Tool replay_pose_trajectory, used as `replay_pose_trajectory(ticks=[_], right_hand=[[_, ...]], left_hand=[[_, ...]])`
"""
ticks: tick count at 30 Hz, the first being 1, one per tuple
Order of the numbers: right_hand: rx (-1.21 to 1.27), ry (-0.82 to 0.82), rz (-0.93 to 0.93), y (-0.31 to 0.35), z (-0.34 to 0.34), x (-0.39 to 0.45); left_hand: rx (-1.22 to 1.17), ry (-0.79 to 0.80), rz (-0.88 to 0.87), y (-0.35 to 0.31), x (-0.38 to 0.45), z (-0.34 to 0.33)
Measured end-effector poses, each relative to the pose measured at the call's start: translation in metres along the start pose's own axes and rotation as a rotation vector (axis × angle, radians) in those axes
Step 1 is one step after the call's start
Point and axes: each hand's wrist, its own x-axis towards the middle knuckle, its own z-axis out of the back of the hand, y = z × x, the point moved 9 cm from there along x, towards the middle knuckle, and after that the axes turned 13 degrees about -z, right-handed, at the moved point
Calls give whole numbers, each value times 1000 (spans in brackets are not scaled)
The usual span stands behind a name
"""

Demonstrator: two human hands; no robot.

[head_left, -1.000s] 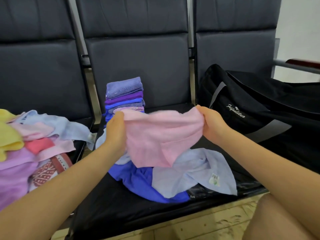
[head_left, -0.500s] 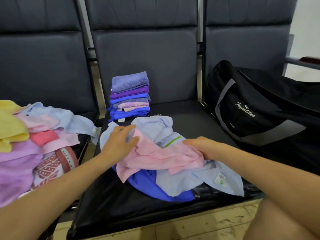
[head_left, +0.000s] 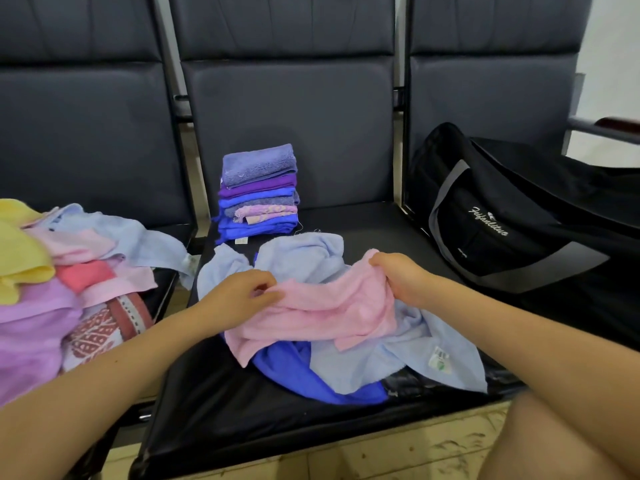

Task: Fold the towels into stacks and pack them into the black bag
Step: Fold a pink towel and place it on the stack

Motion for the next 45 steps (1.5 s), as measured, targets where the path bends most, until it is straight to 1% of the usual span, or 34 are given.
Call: replay_pose_trajectory(ticks=[2, 4, 5, 6, 7, 8, 10, 12, 13, 14, 15, 17, 18, 20, 22, 24, 25, 32, 34, 36, 37, 38, 39, 40, 42, 43, 44, 45], right_hand=[[37, 33, 30, 7, -1, -9], [74, 75, 53, 15, -3, -22], [88, 114, 69, 21, -6, -29], [109, 167, 91, 27, -9, -38], [145, 241, 117, 34, -15, -48], [187, 312, 140, 41, -19, -59], [273, 405, 164, 53, -23, -79], [358, 460, 187, 63, -22, -96], [386, 483, 211, 69, -21, -102], [415, 486, 233, 73, -19, -105], [442, 479, 249, 77, -16, -109], [461, 438, 274, 83, -8, -110], [454, 405, 283, 84, -5, -107], [411, 331, 266, 81, -3, -96], [363, 279, 228, 71, -9, -77], [312, 223, 209, 58, -14, -52], [282, 192, 209, 53, -15, -39], [194, 14, 194, 38, -14, 22], [139, -31, 209, 39, -13, 32], [59, -77, 214, 36, -13, 42], [3, -108, 207, 34, -13, 47], [-65, -137, 195, 32, -14, 52], [-134, -158, 180, 29, -14, 56], [-207, -183, 167, 27, -14, 58], [-418, -283, 172, 26, -8, 53], [-520, -344, 215, 30, -6, 47], [-580, -373, 289, 36, -7, 36], [-601, -358, 372, 41, -11, 26]], left_hand=[[-150, -157, 129, 0, -3, 14], [-355, -384, 313, 3, -9, 33], [-516, -507, 390, 5, -12, 41], [-712, -614, 421, 3, -12, 47], [-915, -679, 423, -6, -11, 50], [-1078, -684, 399, -14, -7, 52], [-1272, -627, 348, -33, -1, 57], [-1373, -564, 319, -50, 2, 60], [-1381, -554, 322, -57, 2, 63], [-1331, -550, 335, -60, -1, 68], [-1231, -531, 328, -63, -2, 73], [-1252, -614, 333, -60, -9, 79], [-1295, -606, 355, -58, -9, 76], [-1338, -552, 408, -42, -9, 61], [-1242, -504, 516, -18, -12, 44], [-1171, -512, 607, 5, -17, 30], [-1152, -520, 625, 15, -18, 26], [-1139, -503, 647, 55, -8, 12], [-1092, -555, 634, 63, -5, 16], [-1030, -706, 682, 83, -11, 26], [-991, -754, 735, 95, -17, 28], [-941, -758, 796, 105, -22, 27], [-864, -742, 841, 114, -25, 26], [-747, -709, 851, 115, -28, 28], [-501, -644, 763, 105, -26, 35], [-395, -603, 716, 97, -24, 38], [-299, -570, 671, 89, -24, 42], [-212, -556, 626, 81, -24, 48]])
